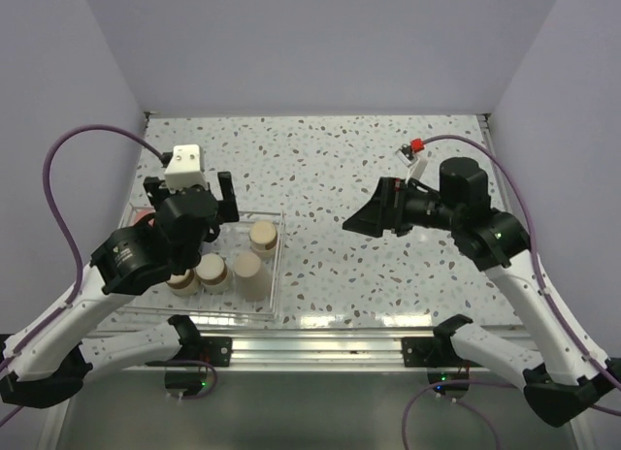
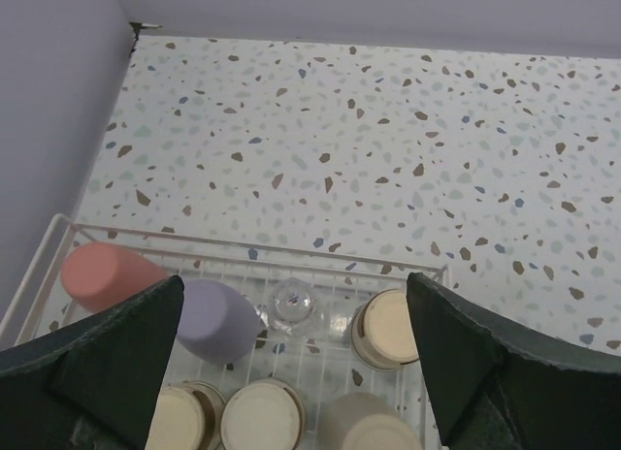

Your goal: Load the cups into the dish rack

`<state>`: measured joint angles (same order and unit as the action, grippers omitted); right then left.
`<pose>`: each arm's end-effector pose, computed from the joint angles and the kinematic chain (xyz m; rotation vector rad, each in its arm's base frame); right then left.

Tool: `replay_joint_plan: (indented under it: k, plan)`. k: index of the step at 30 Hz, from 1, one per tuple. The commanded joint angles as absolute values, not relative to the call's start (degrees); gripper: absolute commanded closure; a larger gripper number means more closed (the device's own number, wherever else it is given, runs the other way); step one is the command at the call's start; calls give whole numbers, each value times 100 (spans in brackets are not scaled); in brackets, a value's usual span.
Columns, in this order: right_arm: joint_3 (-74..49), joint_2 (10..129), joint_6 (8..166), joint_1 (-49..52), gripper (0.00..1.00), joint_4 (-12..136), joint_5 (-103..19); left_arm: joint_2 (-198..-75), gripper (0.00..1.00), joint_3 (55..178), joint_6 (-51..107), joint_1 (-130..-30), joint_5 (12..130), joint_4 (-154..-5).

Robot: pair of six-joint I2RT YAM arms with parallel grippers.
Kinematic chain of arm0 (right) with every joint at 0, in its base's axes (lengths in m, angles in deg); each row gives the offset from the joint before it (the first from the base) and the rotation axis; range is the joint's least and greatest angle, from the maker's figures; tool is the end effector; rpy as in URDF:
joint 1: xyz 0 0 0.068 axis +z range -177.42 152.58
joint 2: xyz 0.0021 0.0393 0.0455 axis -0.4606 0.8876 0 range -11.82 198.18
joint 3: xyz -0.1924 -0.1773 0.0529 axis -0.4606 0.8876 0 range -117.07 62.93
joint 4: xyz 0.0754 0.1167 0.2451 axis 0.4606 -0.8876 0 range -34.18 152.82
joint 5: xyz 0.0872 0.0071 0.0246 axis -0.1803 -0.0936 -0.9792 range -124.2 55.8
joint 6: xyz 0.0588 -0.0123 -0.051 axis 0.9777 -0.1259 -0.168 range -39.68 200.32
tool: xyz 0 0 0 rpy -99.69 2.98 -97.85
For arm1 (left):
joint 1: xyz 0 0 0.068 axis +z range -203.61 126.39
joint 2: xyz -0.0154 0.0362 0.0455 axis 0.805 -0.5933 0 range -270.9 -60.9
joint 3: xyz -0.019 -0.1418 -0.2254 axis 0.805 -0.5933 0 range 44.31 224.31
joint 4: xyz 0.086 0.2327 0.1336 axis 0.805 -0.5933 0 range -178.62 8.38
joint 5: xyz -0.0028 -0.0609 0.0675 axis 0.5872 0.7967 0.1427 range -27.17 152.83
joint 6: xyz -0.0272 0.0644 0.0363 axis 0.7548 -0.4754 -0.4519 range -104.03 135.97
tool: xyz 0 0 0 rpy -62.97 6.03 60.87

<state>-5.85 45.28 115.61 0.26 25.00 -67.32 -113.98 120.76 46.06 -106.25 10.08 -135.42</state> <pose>0.2006 0.1472 0.3852 -0.2554 2.1749 1.2467 0.1550 -0.1144 0.4223 -0.1499 1.8764 -0.0109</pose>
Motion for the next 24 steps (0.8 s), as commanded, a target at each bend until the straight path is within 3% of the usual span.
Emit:
replay_joint_plan:
  k: [1, 5, 12, 17, 21, 24]
  plan:
    - [-748, 4031, 11442, 0, 2, 2740, -7076, -11294, 0, 11753, 4392, -10634, 229, -13093]
    - [-625, 3617, 11433, 0, 2, 2670, -7234, -11171, 0, 11289, 4516, -10468, 34, -12803]
    - [-282, 2896, 11530, 0, 2, 2512, -7356, -11292, 0, 10829, 4032, -8712, 1317, -11765]
    - [-440, 2702, 11126, 0, 2, 2046, -7445, -12145, 0, 11303, 4346, -7990, 746, -12107]
    - [-650, 2764, 10793, 0, 2, 1678, -7612, -12585, 0, 11603, 5103, -6823, 965, -12810]
    - [-773, 2825, 10529, 26, 2, 1361, -7665, -12586, 0, 11489, 5262, -6574, 1176, -12820]
